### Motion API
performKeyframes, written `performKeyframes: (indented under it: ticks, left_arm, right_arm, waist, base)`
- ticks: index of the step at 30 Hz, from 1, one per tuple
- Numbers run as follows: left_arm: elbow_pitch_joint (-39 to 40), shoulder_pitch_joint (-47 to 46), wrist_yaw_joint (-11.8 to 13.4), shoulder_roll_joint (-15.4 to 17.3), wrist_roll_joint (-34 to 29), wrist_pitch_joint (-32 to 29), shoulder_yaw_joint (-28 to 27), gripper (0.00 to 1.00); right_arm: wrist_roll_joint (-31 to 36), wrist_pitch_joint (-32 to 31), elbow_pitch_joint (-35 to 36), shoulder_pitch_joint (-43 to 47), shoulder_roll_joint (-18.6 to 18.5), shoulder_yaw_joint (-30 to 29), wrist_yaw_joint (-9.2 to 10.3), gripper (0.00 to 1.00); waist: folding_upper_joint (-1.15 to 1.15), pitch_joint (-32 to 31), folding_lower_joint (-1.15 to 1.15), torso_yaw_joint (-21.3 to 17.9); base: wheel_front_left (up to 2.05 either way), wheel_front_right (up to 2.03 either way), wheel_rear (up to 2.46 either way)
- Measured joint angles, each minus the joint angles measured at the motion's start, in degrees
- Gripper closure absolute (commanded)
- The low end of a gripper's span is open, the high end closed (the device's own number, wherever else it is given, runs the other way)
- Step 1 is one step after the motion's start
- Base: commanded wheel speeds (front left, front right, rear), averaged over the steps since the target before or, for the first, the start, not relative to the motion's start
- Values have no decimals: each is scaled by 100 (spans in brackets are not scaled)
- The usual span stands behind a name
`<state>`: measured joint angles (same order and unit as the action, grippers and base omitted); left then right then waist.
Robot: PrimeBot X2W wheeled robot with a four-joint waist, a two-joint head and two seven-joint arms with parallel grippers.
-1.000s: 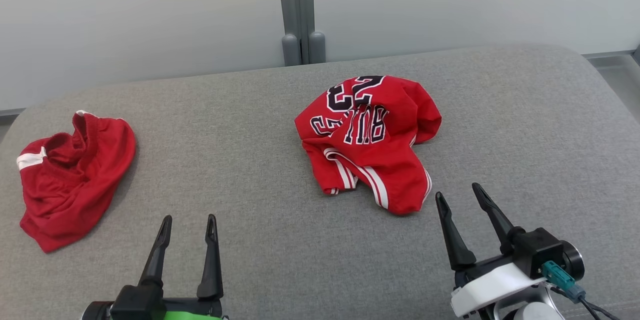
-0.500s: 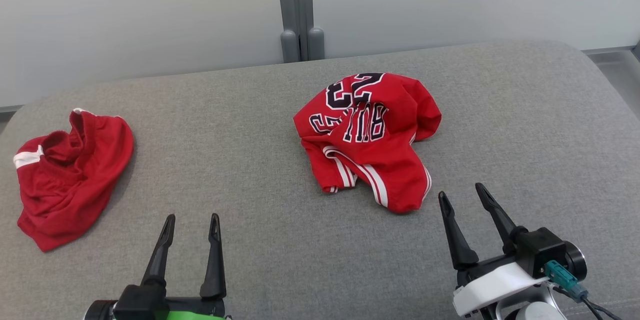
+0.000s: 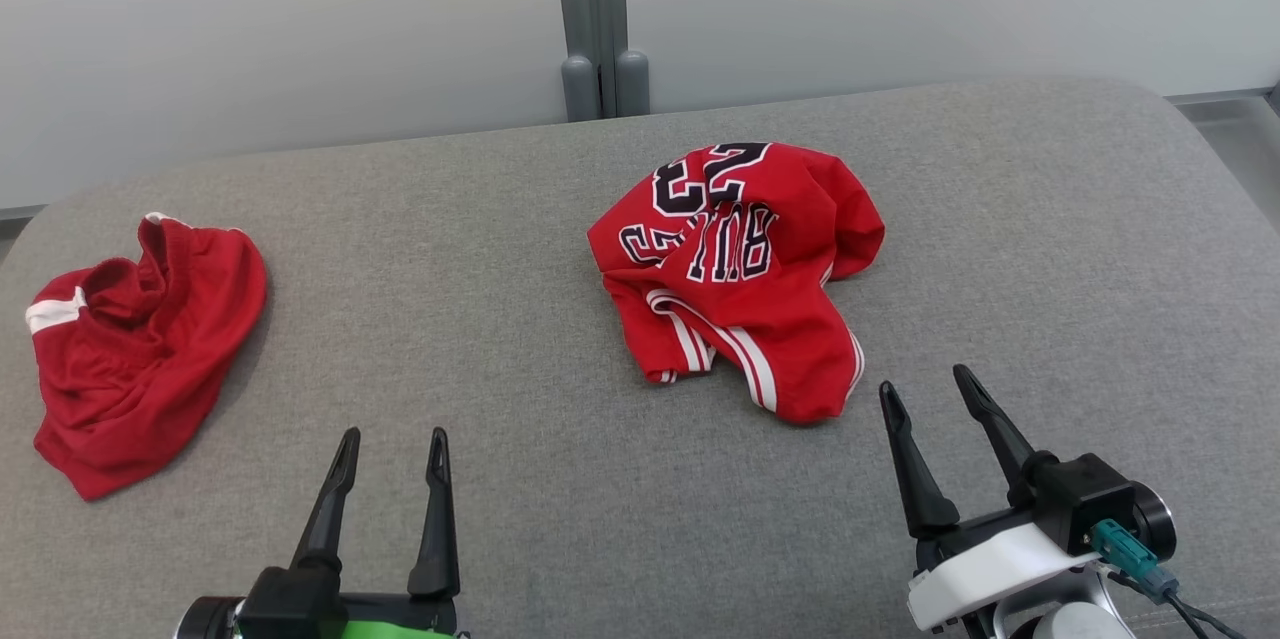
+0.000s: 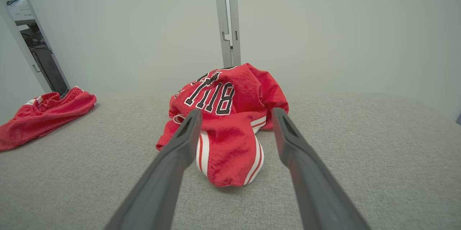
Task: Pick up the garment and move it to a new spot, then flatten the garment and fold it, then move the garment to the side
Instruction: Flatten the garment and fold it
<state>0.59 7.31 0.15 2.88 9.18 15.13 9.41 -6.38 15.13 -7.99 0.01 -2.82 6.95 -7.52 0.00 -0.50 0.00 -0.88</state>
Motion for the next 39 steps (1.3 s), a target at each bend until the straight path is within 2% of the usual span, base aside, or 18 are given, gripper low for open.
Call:
performKeyframes:
  ticks: [6, 15, 19, 22, 27, 31, 39]
  left_arm:
    - [-45, -37, -74, 0, -138, 0, 96, 0]
    - [-464, -706, -521, -3, -630, -1, 698, 0]
    - [-947, -1116, -715, -9, -464, 0, 1203, 0]
    - [-1230, -1550, -747, 21, -421, 0, 1630, 0]
    - [-1707, -2326, -762, 282, -202, 0, 2752, 0]
    - [-2063, -2965, -764, 502, -136, -1, 3332, 0]
    - [-2855, -4022, -764, 643, 45, 0, 4183, 0]
  right_arm:
    - [1, 0, -1, -3, 0, -2, 0, 0]
    - [12, 0, 94, -176, 0, -85, 0, 0]
    - [-23, 0, 132, -309, 0, -322, 0, 0]
    - [-43, 0, 182, -432, -2, -480, 0, 0]
    - [-24, 0, 272, -681, -5, -561, 0, 0]
    - [-82, 0, 371, -864, -4, -567, 0, 0]
    - [-291, 0, 444, -1015, -8, -583, 0, 0]
  waist:
    - [0, 29, 0, -10]
    - [0, 339, 0, -91]
    - [0, 546, 0, -203]
    - [0, 688, 0, -337]
    - [0, 1011, 0, -584]
    - [0, 1316, 0, -803]
    - [0, 1953, 0, -1216]
  base:
    - [0, 0, 0]
    - [0, 0, 0]
    - [0, 0, 0]
    - [0, 0, 0]
    - [0, 0, 0]
    - [0, 0, 0]
    - [0, 0, 0]
